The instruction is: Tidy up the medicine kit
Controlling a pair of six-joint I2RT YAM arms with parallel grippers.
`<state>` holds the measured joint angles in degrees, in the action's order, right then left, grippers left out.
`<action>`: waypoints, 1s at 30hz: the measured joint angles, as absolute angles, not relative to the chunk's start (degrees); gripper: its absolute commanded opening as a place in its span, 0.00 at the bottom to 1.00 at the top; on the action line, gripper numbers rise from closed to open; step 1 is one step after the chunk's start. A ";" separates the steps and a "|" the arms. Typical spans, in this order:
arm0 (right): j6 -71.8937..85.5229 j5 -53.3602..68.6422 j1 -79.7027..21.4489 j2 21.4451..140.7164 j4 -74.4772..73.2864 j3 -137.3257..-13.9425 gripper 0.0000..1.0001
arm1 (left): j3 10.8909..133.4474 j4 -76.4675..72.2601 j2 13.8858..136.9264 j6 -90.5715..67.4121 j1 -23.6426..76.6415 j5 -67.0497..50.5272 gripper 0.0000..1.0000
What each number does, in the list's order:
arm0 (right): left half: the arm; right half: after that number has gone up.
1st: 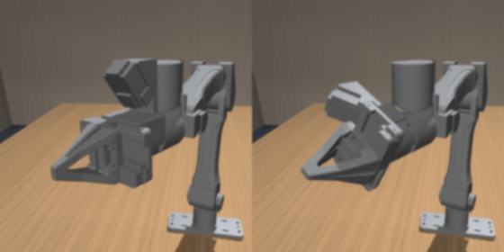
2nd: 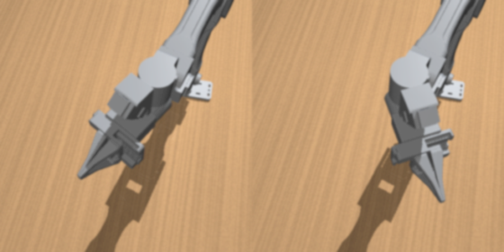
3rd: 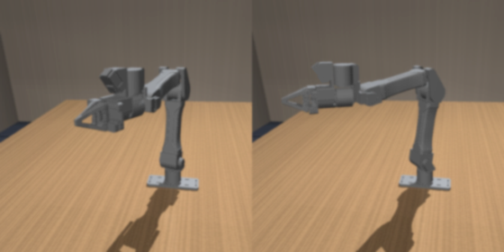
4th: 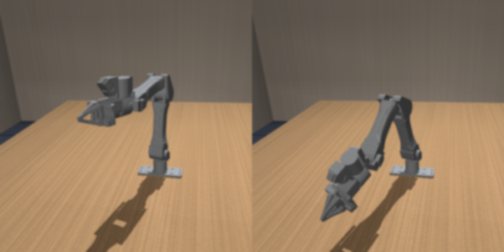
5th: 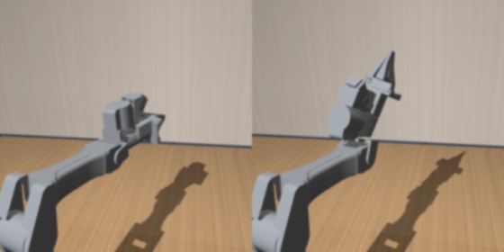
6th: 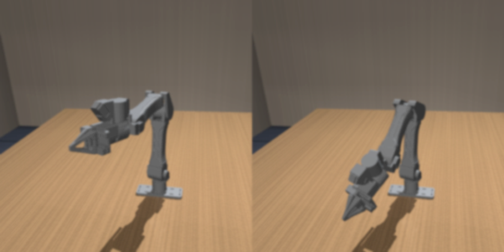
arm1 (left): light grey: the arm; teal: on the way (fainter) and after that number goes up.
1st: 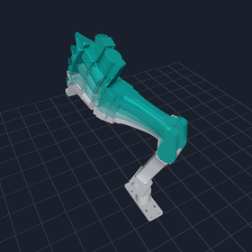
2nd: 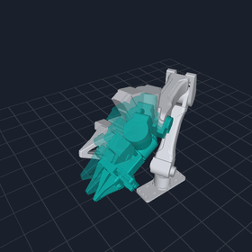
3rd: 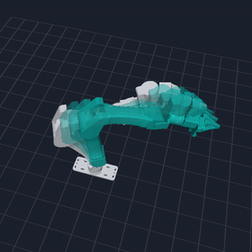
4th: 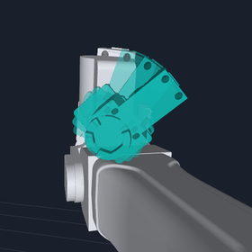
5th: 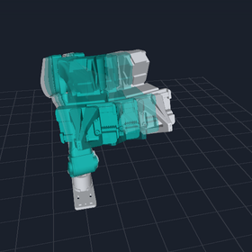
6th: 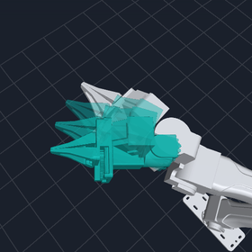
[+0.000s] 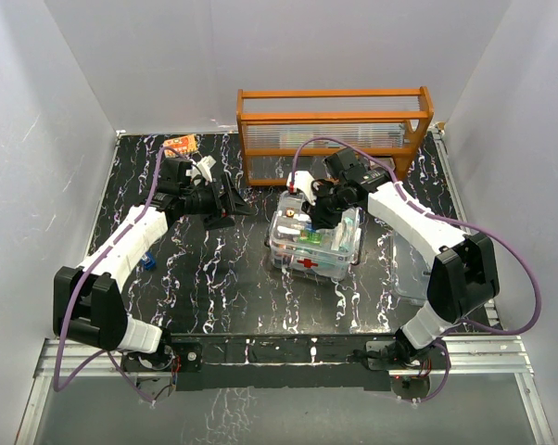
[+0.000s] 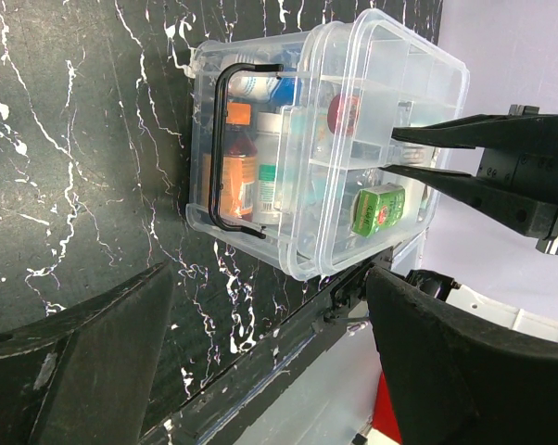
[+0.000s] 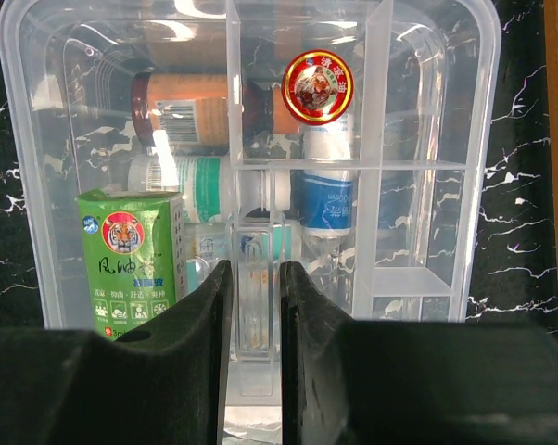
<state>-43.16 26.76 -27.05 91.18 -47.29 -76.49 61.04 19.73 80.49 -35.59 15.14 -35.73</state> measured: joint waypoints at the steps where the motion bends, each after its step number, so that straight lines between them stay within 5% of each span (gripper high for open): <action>1: -43.16 26.76 -27.05 91.20 -47.27 -76.49 0.00 | 61.04 19.73 80.49 -35.59 15.14 -35.73 0.83; 30: -40.82 28.40 -26.92 90.48 -46.48 -75.09 0.00 | 60.62 19.84 81.17 -35.59 15.14 -35.53 0.83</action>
